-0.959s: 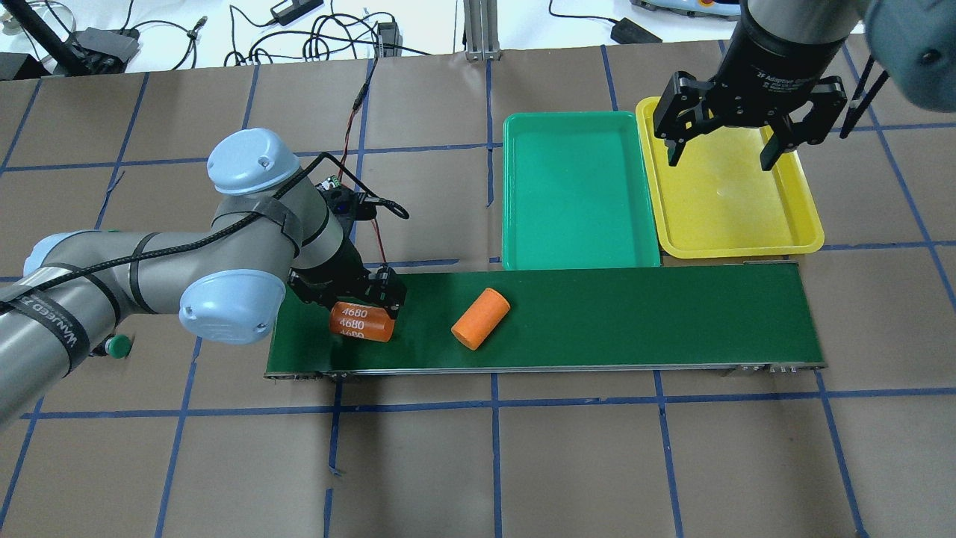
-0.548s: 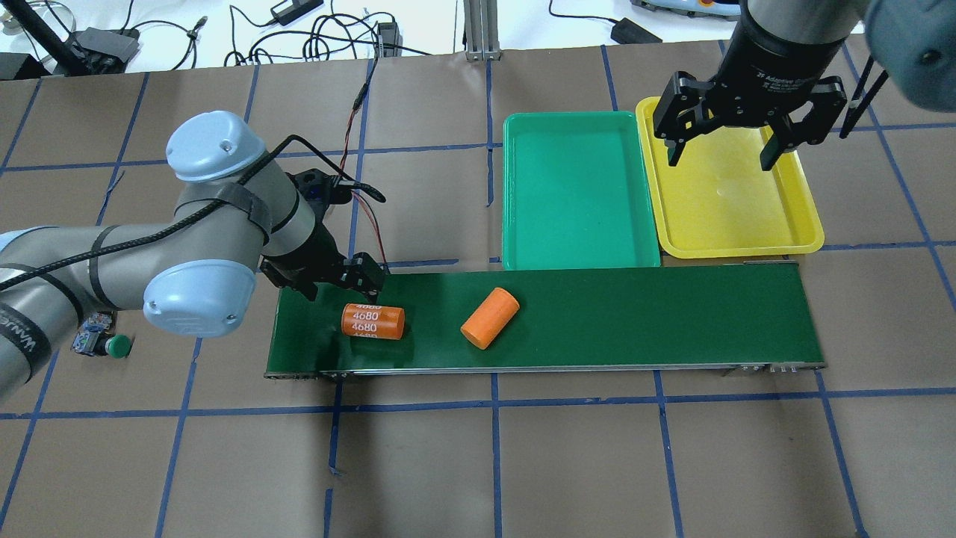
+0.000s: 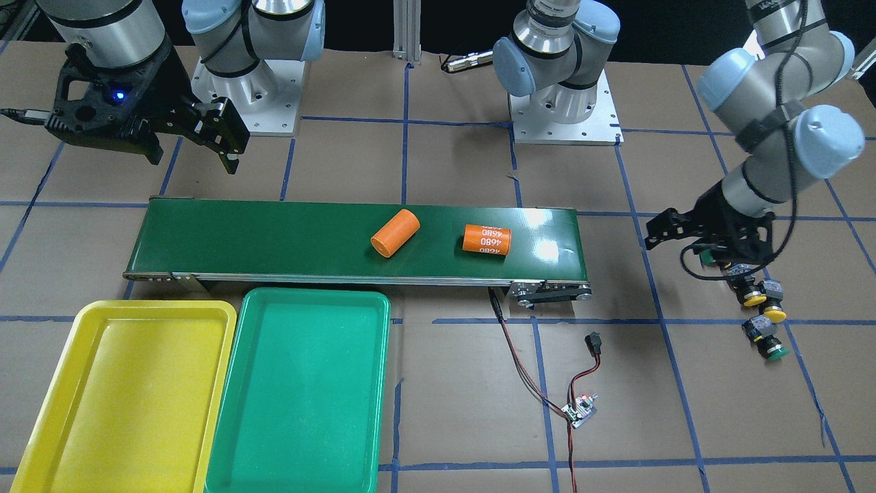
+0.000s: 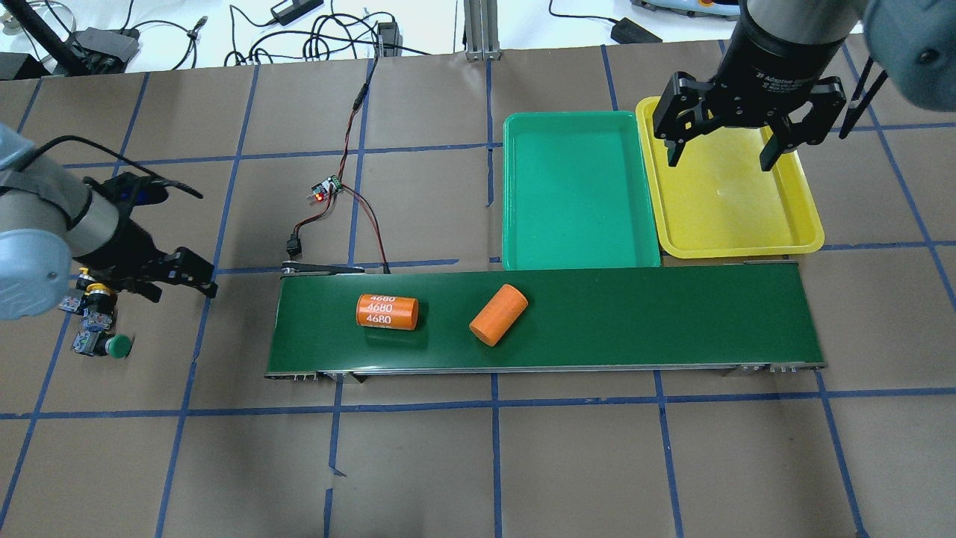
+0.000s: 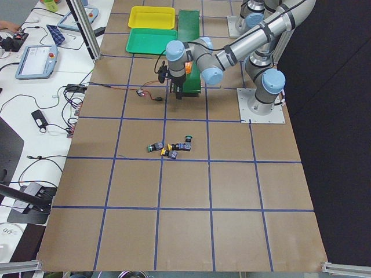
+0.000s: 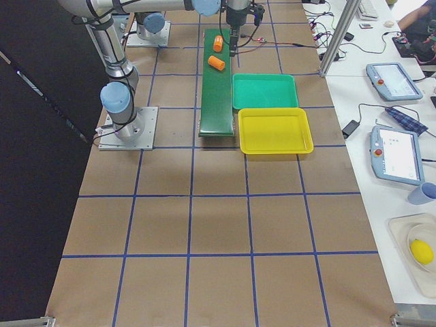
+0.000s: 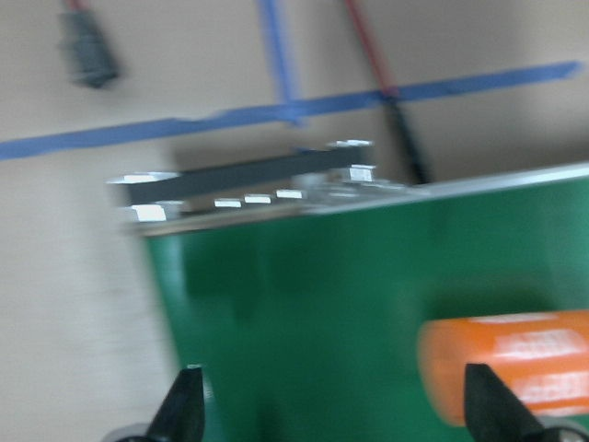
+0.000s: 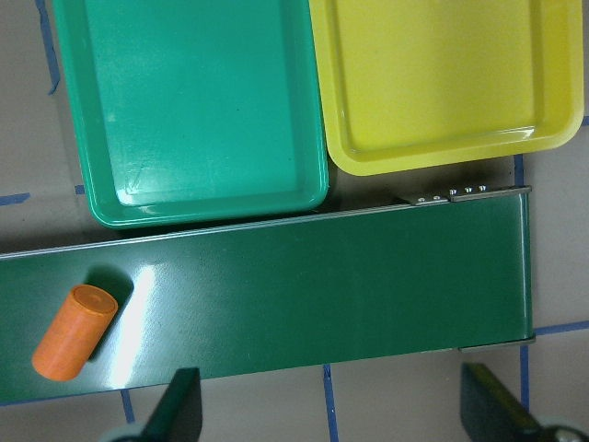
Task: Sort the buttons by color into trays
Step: 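Grasp a green-capped push button from the pile with the left gripper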
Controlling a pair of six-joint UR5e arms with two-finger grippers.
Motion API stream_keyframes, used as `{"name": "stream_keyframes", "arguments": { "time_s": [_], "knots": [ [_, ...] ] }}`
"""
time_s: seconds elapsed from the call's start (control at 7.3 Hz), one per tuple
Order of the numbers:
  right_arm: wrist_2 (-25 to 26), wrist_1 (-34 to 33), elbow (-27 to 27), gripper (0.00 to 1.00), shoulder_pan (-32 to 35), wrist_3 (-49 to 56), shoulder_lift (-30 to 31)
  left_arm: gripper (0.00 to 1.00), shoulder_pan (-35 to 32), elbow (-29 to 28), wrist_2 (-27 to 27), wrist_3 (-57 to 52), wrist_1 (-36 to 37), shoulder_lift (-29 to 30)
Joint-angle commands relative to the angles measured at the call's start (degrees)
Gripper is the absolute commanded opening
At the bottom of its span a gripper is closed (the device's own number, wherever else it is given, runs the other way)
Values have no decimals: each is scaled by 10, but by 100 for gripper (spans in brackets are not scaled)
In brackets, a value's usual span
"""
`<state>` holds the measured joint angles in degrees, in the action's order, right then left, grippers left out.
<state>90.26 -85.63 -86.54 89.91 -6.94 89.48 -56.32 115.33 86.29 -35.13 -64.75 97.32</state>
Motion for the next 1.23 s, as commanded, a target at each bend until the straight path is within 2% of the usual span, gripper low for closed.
{"name": "stream_keyframes", "arguments": {
  "time_s": [0.0, 0.14, 0.27, 0.41, 1.1],
  "knots": [
    [0, 0, 1, 100, 0, 0, 0, 100, 101, -25, 29, -121, 36, 51],
    [0, -1, 0, 100, 0, 0, 0, 100, 142, -28, 26, -152, 36, 75],
    [0, -1, 0, 100, 0, 0, 1, 100, 152, -20, 23, -158, 42, 88],
    [0, -1, 1, 100, 0, 0, 0, 100, 154, -22, 24, -168, 62, 96],
    [0, 0, 0, 100, 0, 0, 1, 100, 155, -20, 20, -169, 63, 118]
  ]
}}
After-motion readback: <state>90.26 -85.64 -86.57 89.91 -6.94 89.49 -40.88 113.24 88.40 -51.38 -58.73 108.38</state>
